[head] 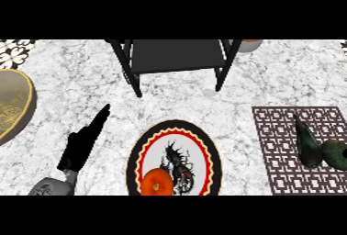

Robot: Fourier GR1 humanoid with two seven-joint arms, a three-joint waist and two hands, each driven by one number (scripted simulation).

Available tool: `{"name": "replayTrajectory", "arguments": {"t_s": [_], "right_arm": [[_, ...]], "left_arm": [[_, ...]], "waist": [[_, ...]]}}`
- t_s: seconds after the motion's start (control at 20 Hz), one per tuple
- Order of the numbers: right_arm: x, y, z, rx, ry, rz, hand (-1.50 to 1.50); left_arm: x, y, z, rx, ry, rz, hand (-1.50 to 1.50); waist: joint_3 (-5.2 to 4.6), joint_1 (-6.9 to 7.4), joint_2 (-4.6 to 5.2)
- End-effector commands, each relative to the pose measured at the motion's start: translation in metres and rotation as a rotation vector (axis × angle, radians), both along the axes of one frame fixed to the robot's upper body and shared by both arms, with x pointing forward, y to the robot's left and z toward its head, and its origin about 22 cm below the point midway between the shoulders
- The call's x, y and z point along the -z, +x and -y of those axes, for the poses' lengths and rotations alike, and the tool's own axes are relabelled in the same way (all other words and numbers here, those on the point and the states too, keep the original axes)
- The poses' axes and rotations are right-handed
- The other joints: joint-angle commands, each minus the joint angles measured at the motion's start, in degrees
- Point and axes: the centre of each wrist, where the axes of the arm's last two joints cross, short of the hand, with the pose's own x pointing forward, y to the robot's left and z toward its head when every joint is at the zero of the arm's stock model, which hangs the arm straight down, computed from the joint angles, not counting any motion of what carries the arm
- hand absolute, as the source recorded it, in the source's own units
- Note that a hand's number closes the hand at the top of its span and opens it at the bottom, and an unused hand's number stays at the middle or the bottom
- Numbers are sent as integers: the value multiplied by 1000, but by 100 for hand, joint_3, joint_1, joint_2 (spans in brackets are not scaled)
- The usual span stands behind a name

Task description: Pick the eggplant from the placemat and place it in the tiered shelf

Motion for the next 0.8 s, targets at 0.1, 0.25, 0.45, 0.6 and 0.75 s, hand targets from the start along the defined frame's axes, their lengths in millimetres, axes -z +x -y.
{"name": "replayTrajectory", "arguments": {"t_s": [0.1,0.25,0.45,0.6,0.75], "right_arm": [[-3,35,-32,11,-162,-224,-150],[14,61,-66,-31,-105,-244,-150],[44,79,-76,-24,-33,-312,-150],[58,87,-80,1,-40,-377,-150],[45,102,-103,12,-41,-418,-150]], "left_arm": [[5,-3,5,15,-9,-16,0],[2,4,-1,4,-4,-27,0],[20,-9,1,-15,17,-32,0],[3,-4,8,-15,-21,-14,0],[1,-2,-5,-18,9,-21,0]], "waist": [[8,107,9],[11,70,6],[14,-91,-18],[19,-106,-35],[11,-144,-50]]}}
